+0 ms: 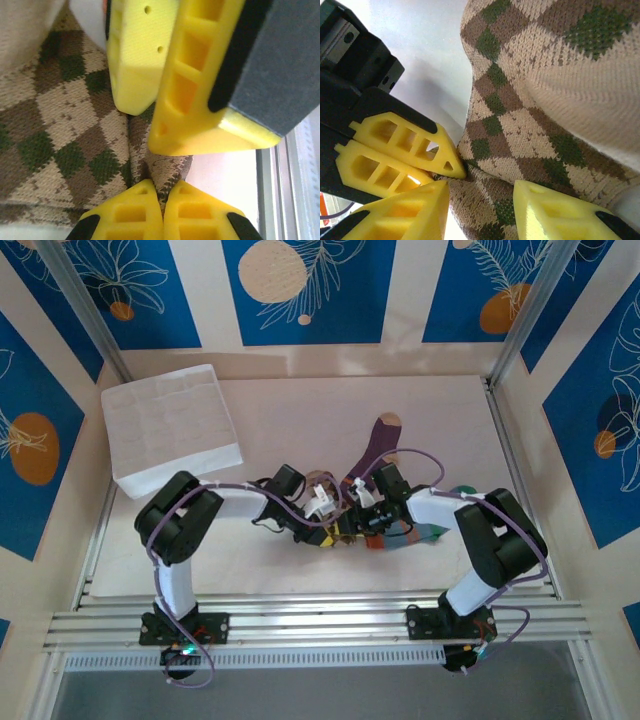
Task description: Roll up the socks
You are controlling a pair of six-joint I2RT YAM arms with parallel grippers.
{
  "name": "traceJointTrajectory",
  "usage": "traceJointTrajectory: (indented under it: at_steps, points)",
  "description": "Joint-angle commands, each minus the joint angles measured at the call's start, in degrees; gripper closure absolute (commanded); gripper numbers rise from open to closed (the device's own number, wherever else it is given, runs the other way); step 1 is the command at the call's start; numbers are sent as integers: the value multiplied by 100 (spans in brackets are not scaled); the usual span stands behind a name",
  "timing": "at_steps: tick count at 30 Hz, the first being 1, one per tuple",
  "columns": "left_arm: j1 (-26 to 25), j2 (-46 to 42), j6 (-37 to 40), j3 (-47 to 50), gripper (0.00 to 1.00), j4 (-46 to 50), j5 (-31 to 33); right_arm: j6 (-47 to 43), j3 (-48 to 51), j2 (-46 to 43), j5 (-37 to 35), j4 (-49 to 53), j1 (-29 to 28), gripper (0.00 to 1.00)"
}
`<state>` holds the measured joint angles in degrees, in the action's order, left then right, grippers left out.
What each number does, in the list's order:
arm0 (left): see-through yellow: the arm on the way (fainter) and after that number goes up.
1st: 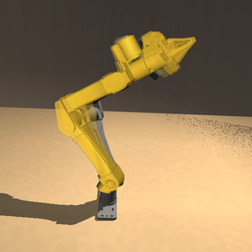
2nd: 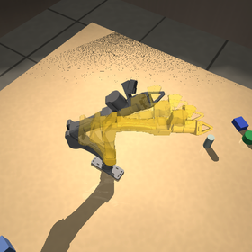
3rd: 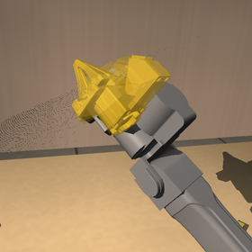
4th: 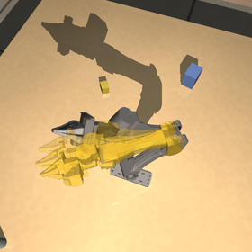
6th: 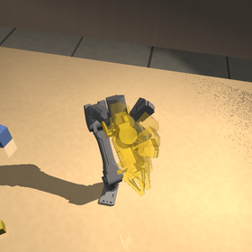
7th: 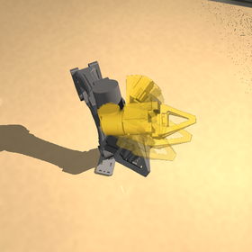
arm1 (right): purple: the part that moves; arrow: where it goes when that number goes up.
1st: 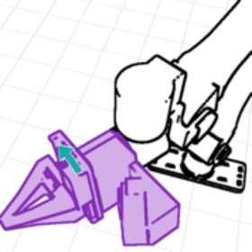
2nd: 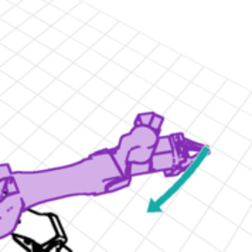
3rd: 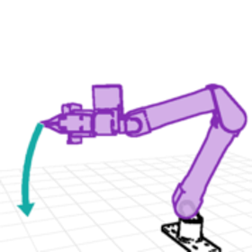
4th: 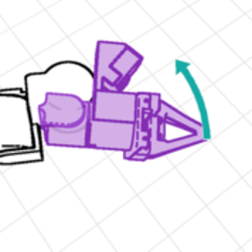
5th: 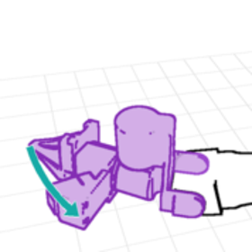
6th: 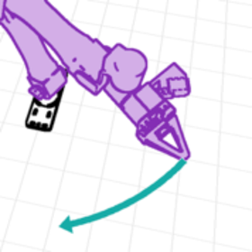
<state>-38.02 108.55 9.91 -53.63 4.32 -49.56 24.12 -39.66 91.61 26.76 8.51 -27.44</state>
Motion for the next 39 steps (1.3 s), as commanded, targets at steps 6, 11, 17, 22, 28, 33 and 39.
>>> traceJointTrajectory:
  at_steps: [6,11,17,22,28,33,39]
  points:
    - [284,506,-800,32,100,344,243,-98,118,168,-222,34,-270,60]
    - [330,528,-903,42,100,347,306,-95,-34,275,-584,266,-424,71]
    - [379,389,-909,173,95,235,446,-93,-229,376,-872,583,-604,97]
    - [370,-141,-555,476,79,-115,575,-81,-469,611,-800,937,-666,100]
    - [342,-1175,442,1001,66,-530,754,-56,-921,1135,-881,1601,-663,100]
    - [244,-2230,1362,1660,67,-1087,1196,-127,-1155,1358,-979,1890,-667,100]
    - [-423,-3217,2510,2693,56,-2458,2486,-229,-1374,1516,-923,2070,-666,100]
